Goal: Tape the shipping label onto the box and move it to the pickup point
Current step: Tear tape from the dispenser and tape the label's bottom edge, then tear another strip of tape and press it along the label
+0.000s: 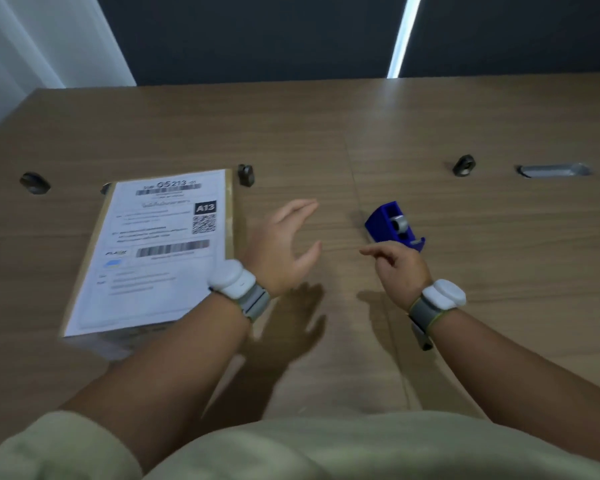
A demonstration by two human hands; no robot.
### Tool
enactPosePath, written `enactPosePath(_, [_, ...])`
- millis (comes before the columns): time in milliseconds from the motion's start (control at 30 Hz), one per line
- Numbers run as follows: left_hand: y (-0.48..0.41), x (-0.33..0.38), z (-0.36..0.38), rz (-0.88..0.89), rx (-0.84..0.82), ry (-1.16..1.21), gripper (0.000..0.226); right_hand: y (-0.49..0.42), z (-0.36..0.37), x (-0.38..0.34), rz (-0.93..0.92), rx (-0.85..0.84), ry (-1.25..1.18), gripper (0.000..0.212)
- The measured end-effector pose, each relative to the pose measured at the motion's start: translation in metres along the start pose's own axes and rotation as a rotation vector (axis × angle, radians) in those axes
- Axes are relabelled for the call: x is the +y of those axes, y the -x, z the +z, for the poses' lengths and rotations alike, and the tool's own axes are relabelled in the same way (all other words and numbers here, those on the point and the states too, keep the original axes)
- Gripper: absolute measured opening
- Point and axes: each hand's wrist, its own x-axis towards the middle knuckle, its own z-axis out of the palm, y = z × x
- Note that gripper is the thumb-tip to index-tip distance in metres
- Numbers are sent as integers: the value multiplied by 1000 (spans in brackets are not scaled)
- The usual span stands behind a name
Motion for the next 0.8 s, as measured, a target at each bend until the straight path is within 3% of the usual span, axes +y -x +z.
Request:
enactPosePath(100, [-52,34,56,-81,-314,7,88,-30,-39,36,256,31,-34,32])
enactPosePath(200, [-81,32,108,-159,-481,-36,118,-54,-61,60,396,47,-82,27])
enactPosePath(300, [-107,25,159,-219,-595,-98,132,-85,-83,88,503,23,-26,25])
enactPosePath(600, [-134,9,227,-344,-643,-203,140,-133,-73,103,552,-465,53,32])
enactPosePath(800, [-130,10,236,-381,-591,-192,137,-141,-75,112,500,-487,34,22])
